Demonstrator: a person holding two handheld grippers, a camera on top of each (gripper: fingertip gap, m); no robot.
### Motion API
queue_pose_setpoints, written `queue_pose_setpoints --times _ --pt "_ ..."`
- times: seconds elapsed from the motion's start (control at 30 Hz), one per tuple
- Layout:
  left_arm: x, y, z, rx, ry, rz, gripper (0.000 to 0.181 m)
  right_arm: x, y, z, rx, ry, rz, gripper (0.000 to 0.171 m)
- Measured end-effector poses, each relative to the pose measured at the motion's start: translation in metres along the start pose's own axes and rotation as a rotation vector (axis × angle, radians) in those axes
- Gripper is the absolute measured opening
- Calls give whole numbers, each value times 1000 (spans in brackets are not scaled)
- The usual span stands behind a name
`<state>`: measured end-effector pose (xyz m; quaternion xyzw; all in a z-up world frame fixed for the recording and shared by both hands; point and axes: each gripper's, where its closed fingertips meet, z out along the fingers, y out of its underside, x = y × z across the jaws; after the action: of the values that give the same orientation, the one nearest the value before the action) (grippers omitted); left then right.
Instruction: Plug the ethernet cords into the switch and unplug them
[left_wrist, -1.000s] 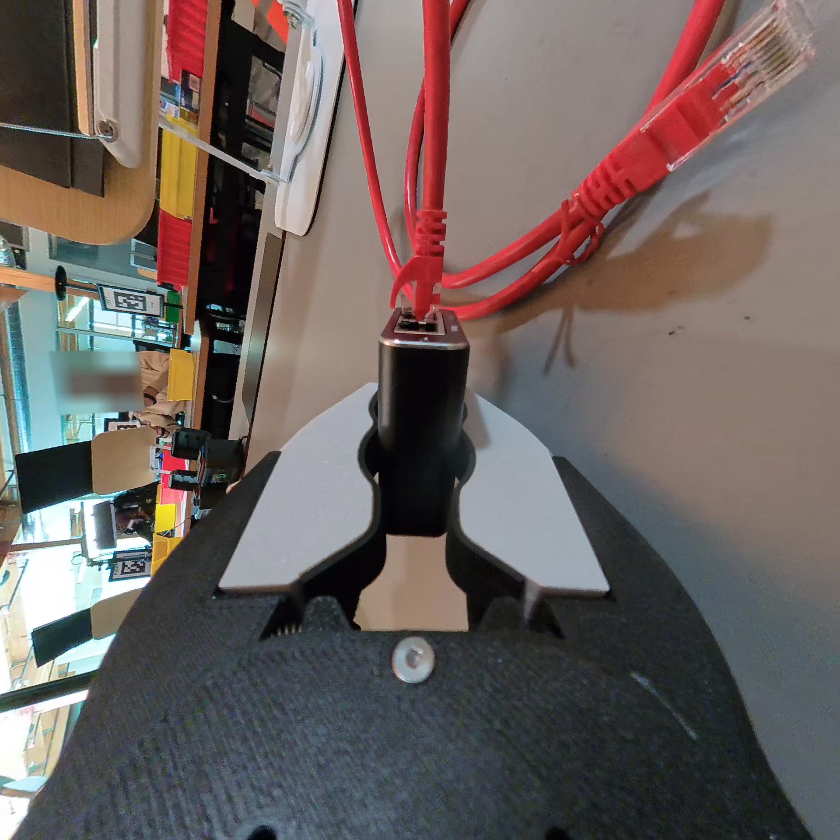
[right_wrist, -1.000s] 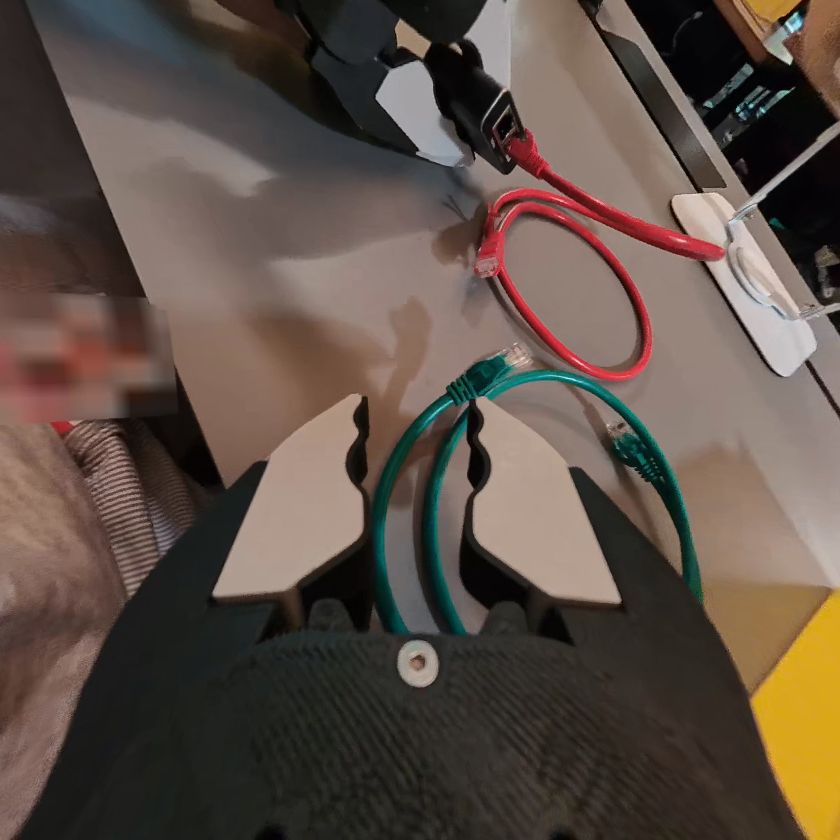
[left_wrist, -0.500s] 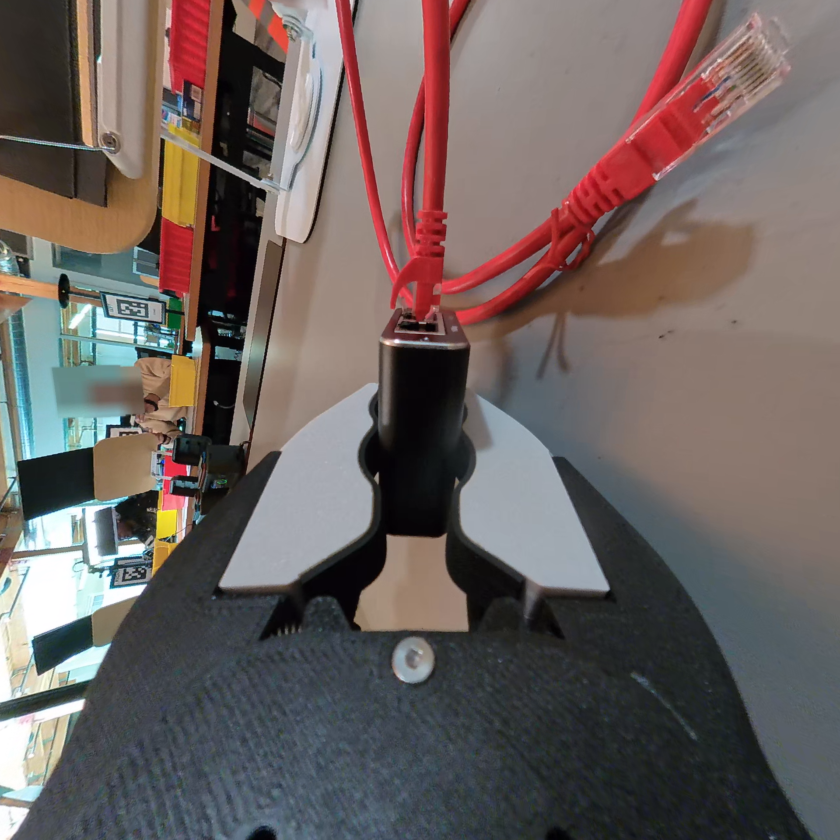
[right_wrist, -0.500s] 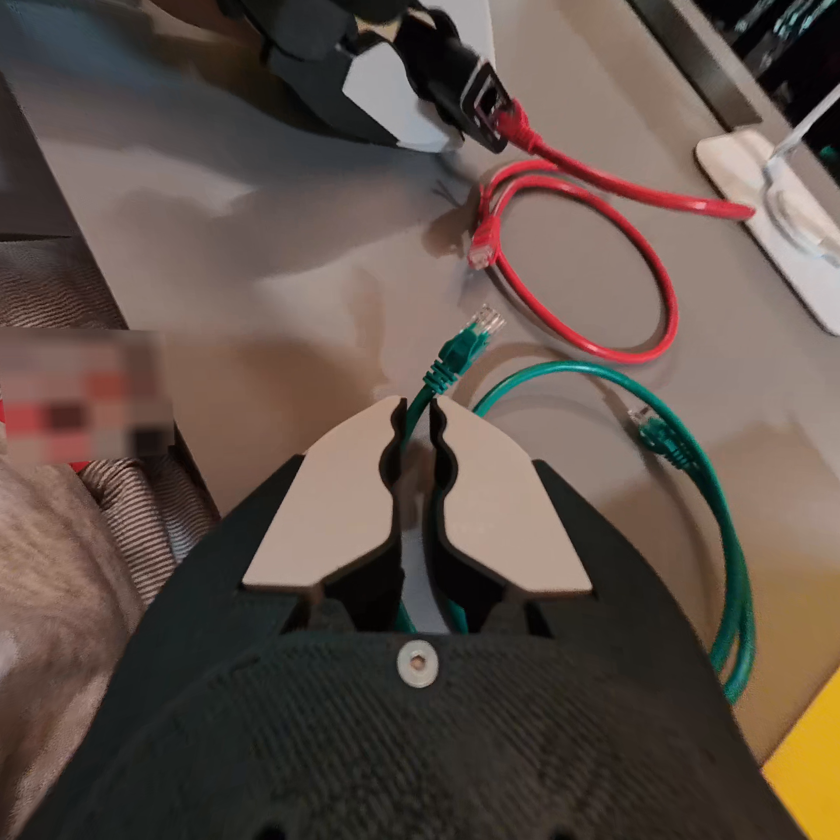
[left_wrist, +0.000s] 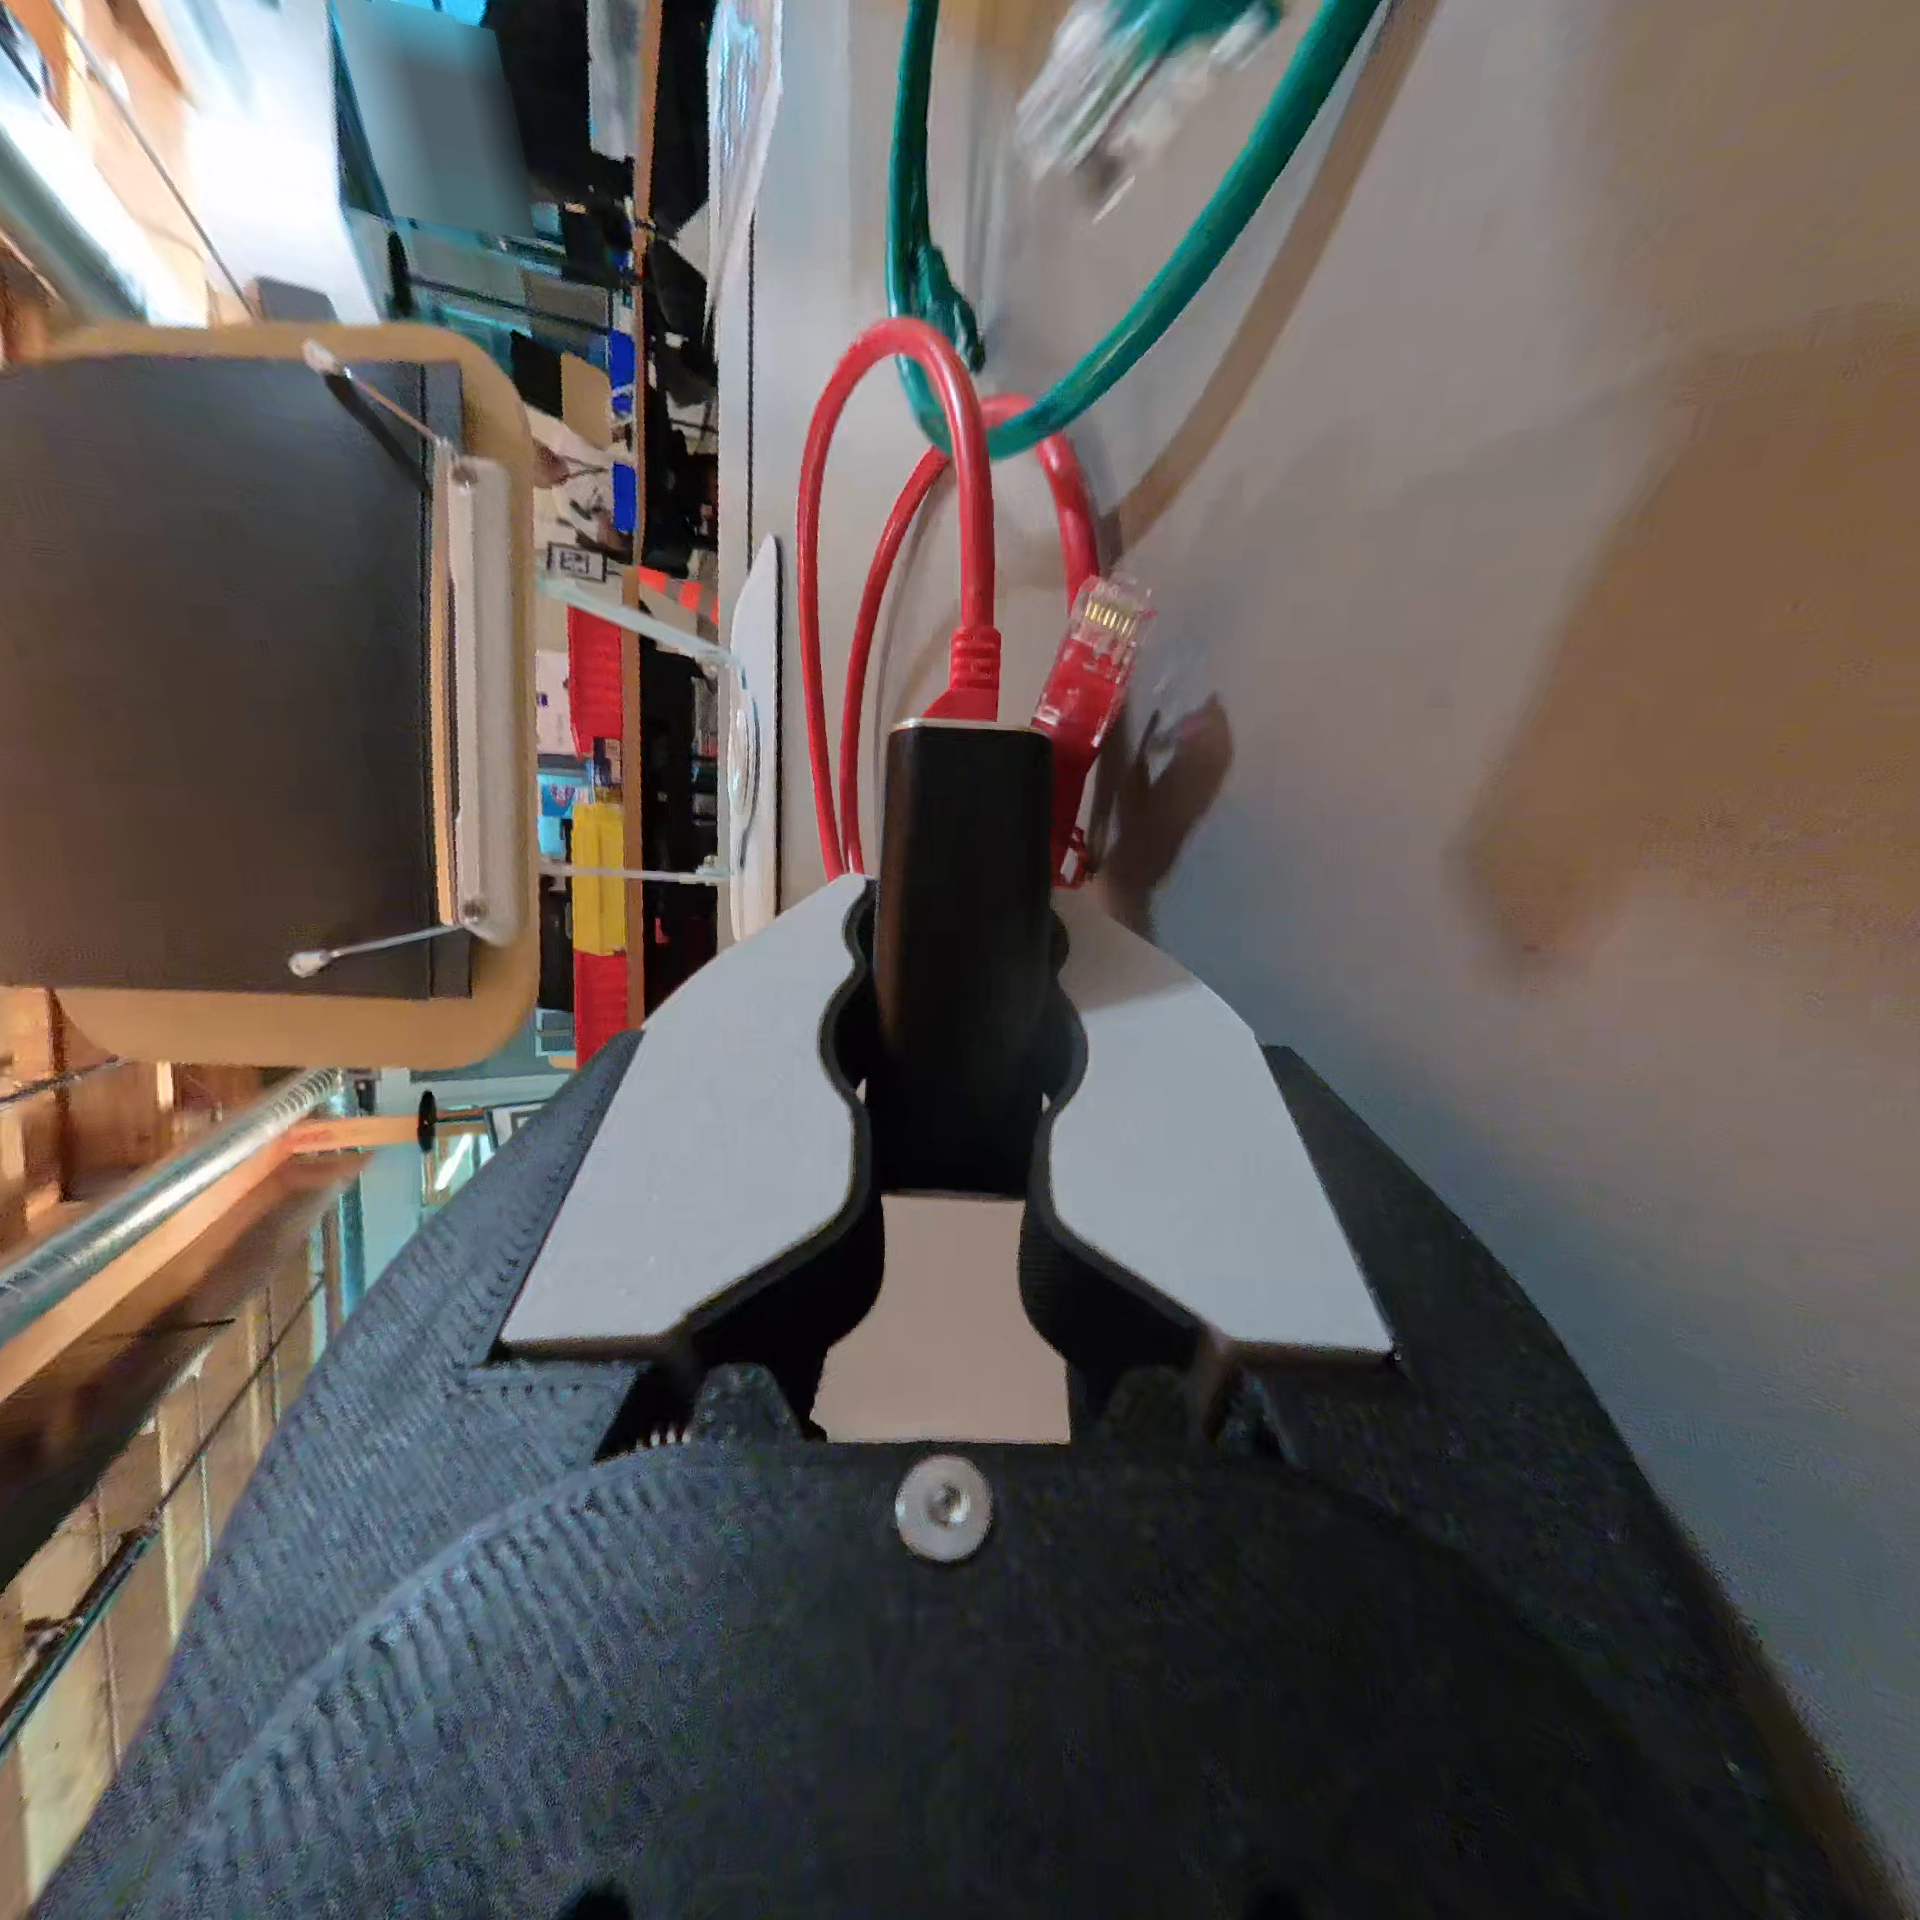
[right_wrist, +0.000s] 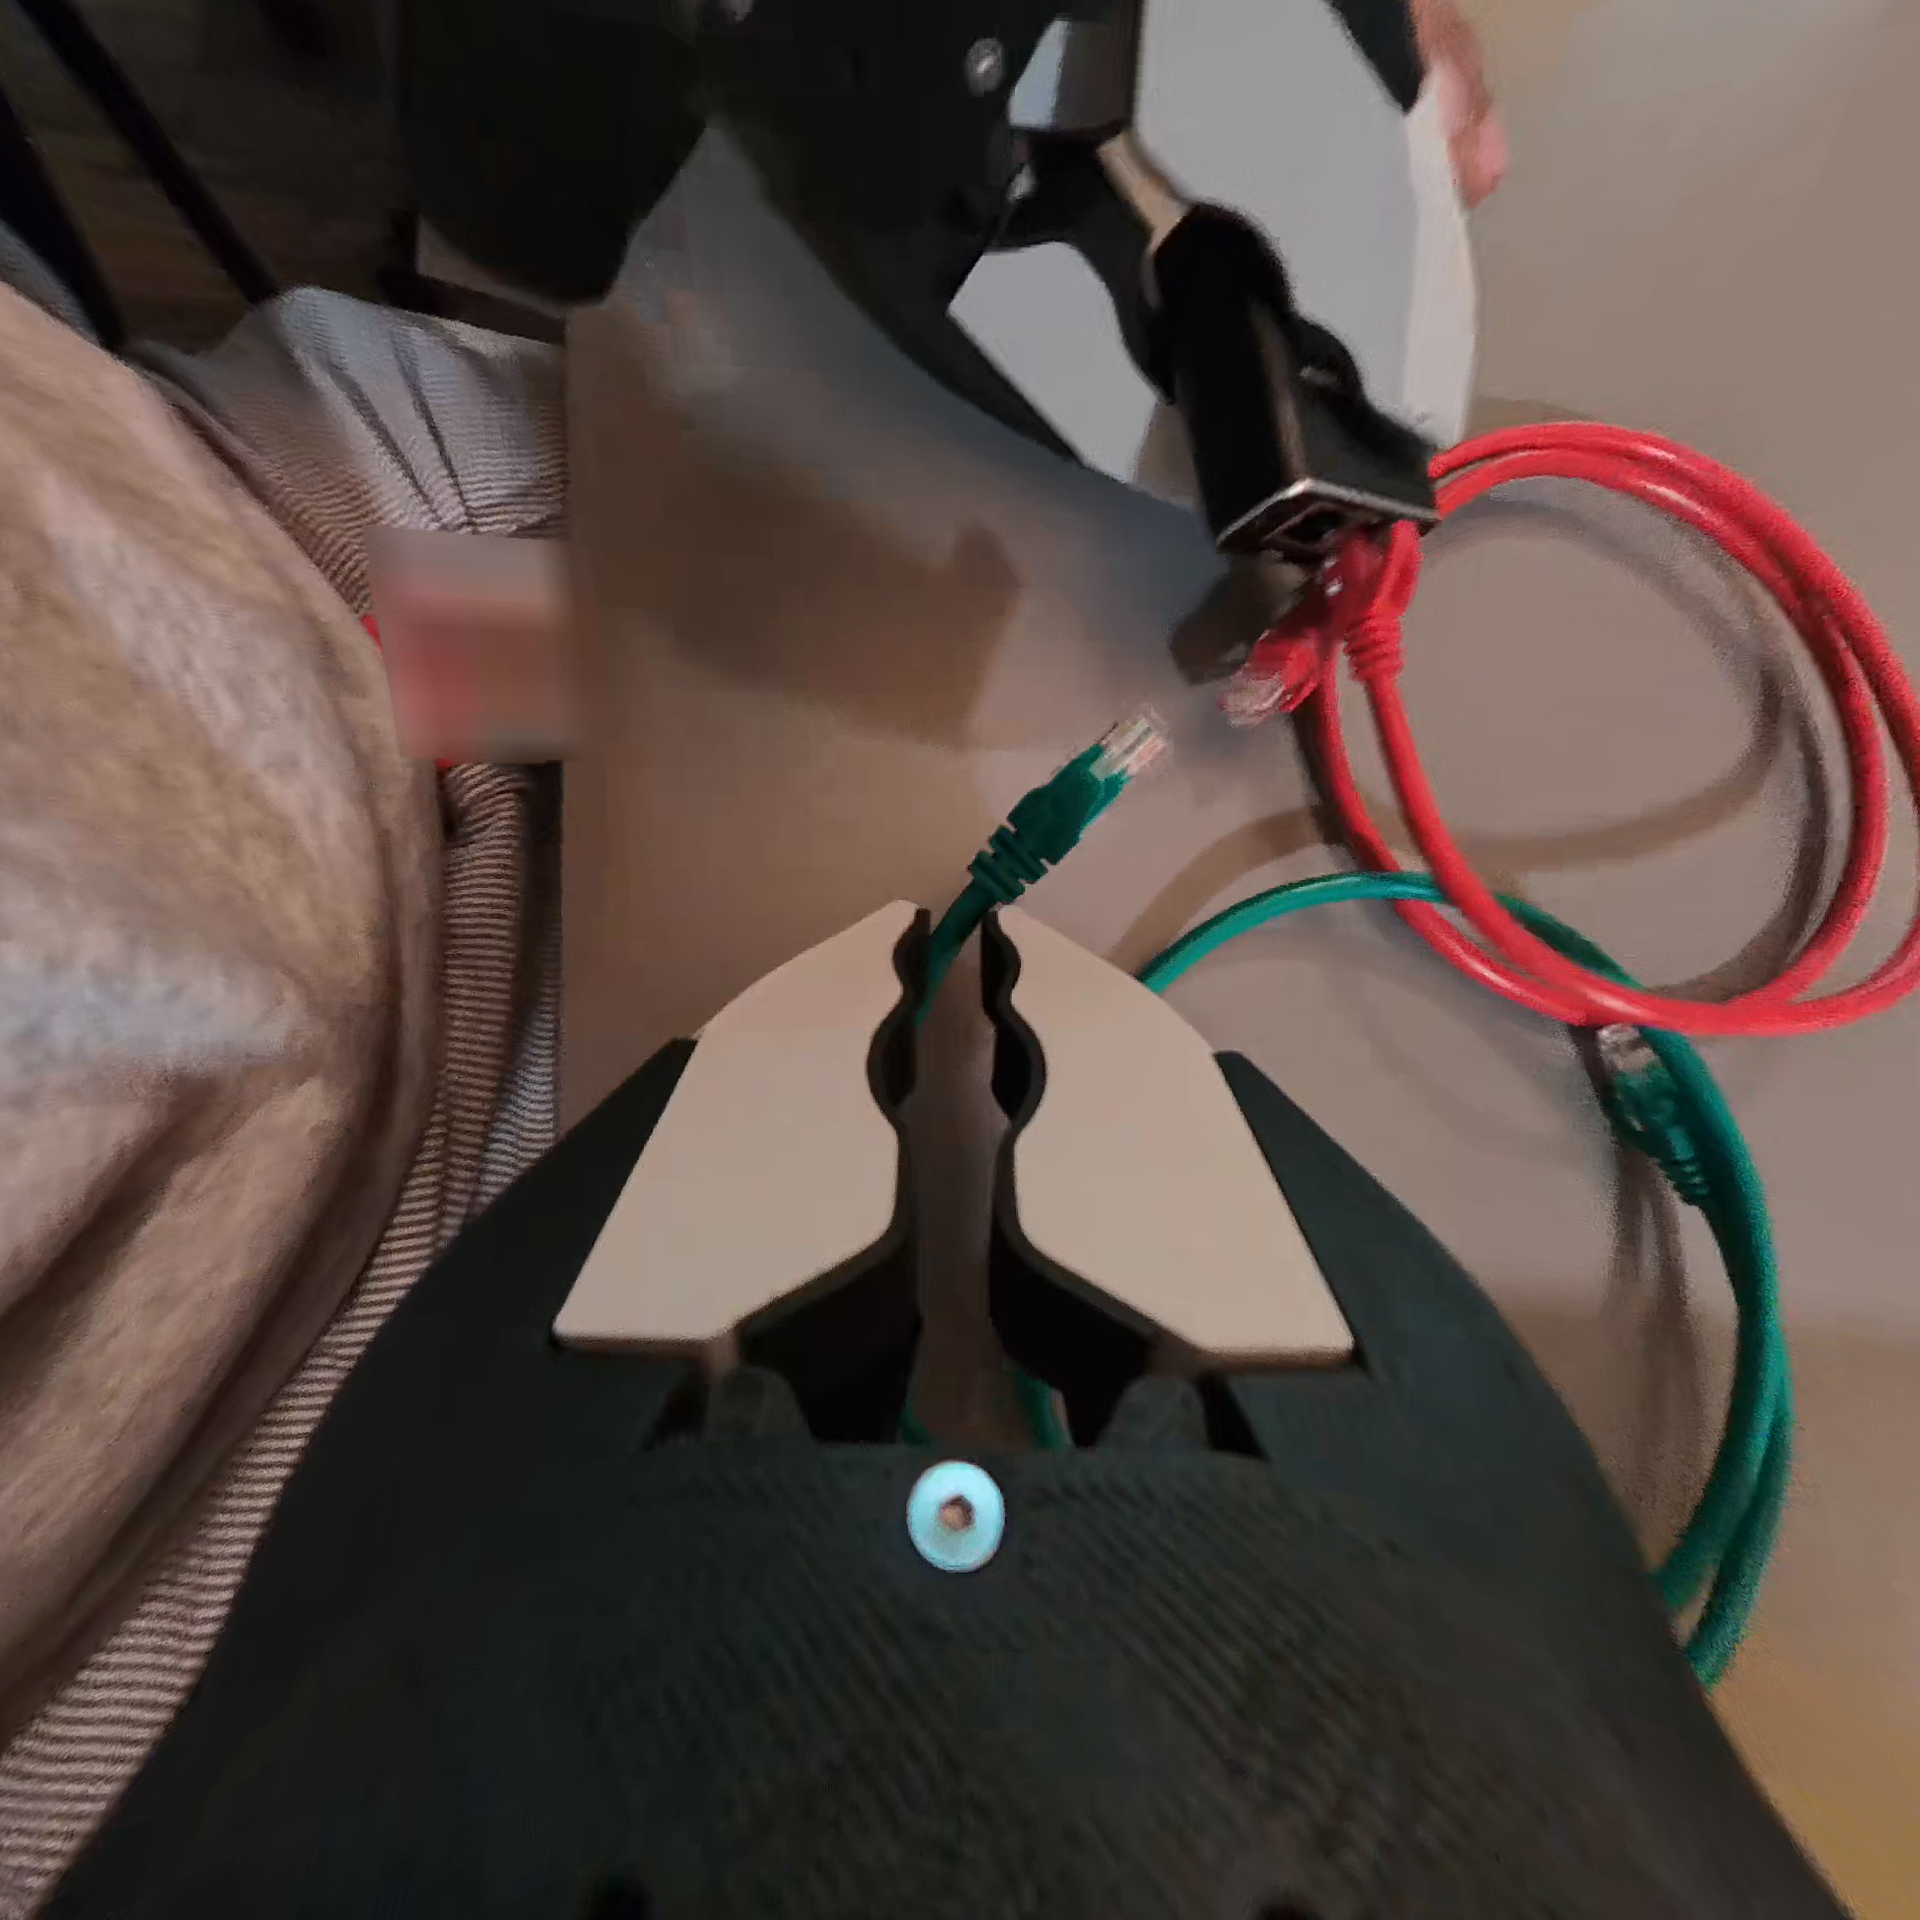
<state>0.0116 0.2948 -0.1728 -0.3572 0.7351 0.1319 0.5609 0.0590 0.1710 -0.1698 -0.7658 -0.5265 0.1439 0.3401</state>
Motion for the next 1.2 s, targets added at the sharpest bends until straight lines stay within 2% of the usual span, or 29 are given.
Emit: queue_pose_setpoints --times 0.17,0.3,0.5,0.67,0.87,1.0,1.1,1.2 --pt "2 -5 0 15 18 -28 28 17 -5 4 73 60 64 10" --pt "-2 4 1 13 37 -157 28 29 -4 5 93 184 52 13" --pt "-15 18 2 -12 24 -327 28 48 -7 -3 113 391 42 27" --pt "-23 35 4 -67 1 -428 28 46 -13 -1 50 509 -75 31" --pt "-31 53 4 -116 -24 -557 28 35 -24 12 -37 629 -227 25" --pt "-32 57 5 -123 -23 -594 28 38 -17 19 -106 675 -165 23" --pt "-31 55 5 -122 -17 -585 28 47 -2 21 -202 710 -151 29" --pt "-29 52 6 -120 -9 -570 28 52 4 22 -220 720 -165 20"
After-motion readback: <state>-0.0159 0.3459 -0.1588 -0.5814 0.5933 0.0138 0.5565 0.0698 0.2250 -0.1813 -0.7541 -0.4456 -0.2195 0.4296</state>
